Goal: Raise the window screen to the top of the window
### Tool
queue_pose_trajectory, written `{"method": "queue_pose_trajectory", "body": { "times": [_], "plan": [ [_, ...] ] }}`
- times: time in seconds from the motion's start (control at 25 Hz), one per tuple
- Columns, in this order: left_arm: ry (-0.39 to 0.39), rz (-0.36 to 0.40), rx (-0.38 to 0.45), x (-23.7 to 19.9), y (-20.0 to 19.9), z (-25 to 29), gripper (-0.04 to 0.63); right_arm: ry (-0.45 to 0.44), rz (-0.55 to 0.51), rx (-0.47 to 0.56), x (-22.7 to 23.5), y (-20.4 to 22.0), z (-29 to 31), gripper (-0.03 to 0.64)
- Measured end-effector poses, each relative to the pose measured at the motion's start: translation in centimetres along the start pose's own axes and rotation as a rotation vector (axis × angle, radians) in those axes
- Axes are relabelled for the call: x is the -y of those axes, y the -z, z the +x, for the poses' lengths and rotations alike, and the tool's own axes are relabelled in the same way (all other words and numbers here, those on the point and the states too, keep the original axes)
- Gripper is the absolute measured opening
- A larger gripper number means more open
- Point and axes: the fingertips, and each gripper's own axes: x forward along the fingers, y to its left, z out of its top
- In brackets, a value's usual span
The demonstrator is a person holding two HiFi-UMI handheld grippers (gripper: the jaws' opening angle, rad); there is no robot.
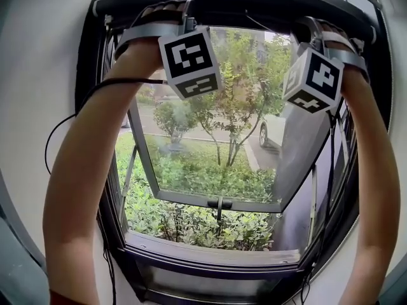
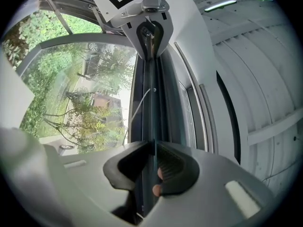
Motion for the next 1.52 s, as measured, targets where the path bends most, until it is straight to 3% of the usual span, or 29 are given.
{"method": "queue_pose_trajectory", "body": {
  "times": [0.08,0.16,0.6,1.2,1.52],
  "plan": [
    [-0.042,-0.020,0.028,-0.4,-0.3,-0.7,0.089,-0.001,0.019,0.019,0.0,0.0,-0.6,0.101],
    [-0.068,-0.062,0.056,-0.6,-0.4,-1.6,0.100,0.000,0.059,0.036,0.0,0.0,-1.3,0.103],
    [-0.046,-0.310,0.133,1.7,0.2,-7.5,0.143,0.036,0.222,0.150,-1.8,-1.1,-7.8,0.124],
    [0.053,-0.630,0.249,8.1,-1.6,-18.4,0.144,0.001,0.433,0.218,-6.6,-2.1,-17.5,0.138],
    [0.123,-0.811,0.198,13.6,-0.1,-22.7,0.144,-0.059,0.516,0.251,-10.4,-2.9,-23.0,0.140]
  ]
}}
